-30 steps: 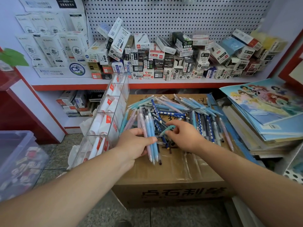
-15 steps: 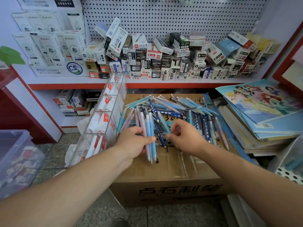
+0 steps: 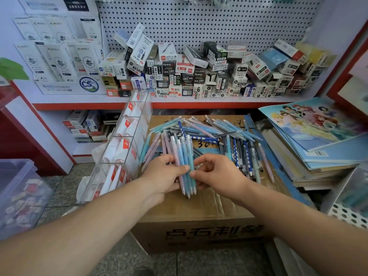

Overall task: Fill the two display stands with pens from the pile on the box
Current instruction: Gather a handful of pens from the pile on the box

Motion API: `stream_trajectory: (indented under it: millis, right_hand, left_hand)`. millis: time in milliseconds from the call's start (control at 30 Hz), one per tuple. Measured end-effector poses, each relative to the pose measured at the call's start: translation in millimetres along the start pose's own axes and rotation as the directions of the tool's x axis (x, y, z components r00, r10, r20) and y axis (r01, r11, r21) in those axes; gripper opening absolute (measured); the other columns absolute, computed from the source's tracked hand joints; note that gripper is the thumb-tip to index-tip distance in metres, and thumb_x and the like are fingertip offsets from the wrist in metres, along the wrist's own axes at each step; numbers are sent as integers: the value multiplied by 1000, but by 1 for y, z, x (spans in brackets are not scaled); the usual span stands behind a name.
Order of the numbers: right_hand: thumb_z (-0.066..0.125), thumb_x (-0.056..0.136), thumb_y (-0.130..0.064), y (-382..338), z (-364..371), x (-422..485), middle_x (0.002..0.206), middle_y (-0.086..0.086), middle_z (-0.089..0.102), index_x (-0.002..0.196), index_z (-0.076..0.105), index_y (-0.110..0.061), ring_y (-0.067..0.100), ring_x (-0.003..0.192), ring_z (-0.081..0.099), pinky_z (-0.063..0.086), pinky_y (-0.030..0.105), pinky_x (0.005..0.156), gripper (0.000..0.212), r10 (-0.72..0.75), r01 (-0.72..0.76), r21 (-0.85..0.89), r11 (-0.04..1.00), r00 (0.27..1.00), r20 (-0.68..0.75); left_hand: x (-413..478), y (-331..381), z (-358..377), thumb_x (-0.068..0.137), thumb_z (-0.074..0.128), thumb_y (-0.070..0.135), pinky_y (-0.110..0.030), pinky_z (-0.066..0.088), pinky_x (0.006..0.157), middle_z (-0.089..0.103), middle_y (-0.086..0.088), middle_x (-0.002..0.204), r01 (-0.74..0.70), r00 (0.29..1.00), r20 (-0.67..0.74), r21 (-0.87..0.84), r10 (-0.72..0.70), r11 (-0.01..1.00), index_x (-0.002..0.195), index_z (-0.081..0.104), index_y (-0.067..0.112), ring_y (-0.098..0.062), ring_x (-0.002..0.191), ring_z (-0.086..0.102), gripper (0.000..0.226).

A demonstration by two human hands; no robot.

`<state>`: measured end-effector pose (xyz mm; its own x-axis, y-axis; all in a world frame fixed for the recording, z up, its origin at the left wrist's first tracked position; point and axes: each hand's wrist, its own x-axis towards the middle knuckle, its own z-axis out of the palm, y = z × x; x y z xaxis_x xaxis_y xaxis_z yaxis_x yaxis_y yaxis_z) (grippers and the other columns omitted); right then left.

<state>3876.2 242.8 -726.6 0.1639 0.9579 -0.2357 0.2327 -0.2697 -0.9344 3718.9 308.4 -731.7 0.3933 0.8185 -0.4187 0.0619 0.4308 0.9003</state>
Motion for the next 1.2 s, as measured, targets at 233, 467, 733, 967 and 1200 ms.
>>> stream_trajectory:
  millis: [233, 467, 733, 967, 1200]
  right_hand:
    - [74, 93, -13, 5, -10, -6, 85, 17, 75, 118, 67, -13, 27, 70, 71, 64, 41, 71, 26, -15, 14, -5, 1000, 1000, -11]
    - [73, 93, -14, 7, -13, -17, 69, 3, 73, 103, 69, -26, 19, 62, 69, 64, 38, 68, 16, -68, 66, -38, 997, 997, -43]
    - [74, 93, -30, 18, -18, -21, 73, 9, 70, 114, 71, -35, 12, 58, 63, 58, 30, 59, 23, -168, 155, -159, 975, 983, -73]
    - [71, 94, -33, 24, -25, -21, 65, -6, 63, 114, 69, -43, 4, 57, 55, 54, 26, 59, 22, -194, 186, -271, 944, 981, -5]
    - [70, 95, -37, 18, -46, -5, 74, -2, 70, 98, 72, -26, 8, 62, 65, 53, 22, 55, 11, -122, 79, -275, 958, 982, -145]
  left_hand:
    - [-1, 0, 5, 90, 71, -2, -44, 63, 83, 78, -14, 104, -37, 997, 65, 3, 37, 999, 117, 68, 11, -29, 98, 76, 30]
    - [-1, -5, 20, 93, 68, -2, -51, 61, 88, 76, -18, 106, -57, 997, 62, 37, 55, 998, 115, 67, 12, -33, 97, 75, 26]
    - [-3, -3, 30, 94, 67, 0, -38, 64, 71, 76, -19, 108, 64, 994, 90, -54, -59, 996, 109, 71, 9, -32, 98, 75, 18]
    - [3, -3, 33, 92, 68, 0, -38, 61, 70, 78, -17, 103, 126, 985, 121, -12, -124, 992, 115, 70, 9, -28, 88, 76, 25]
    - [10, 2, 34, 83, 76, 0, -36, 62, 67, 78, -16, 102, 107, 987, 120, 9, -107, 994, 113, 68, 9, -27, 89, 77, 33]
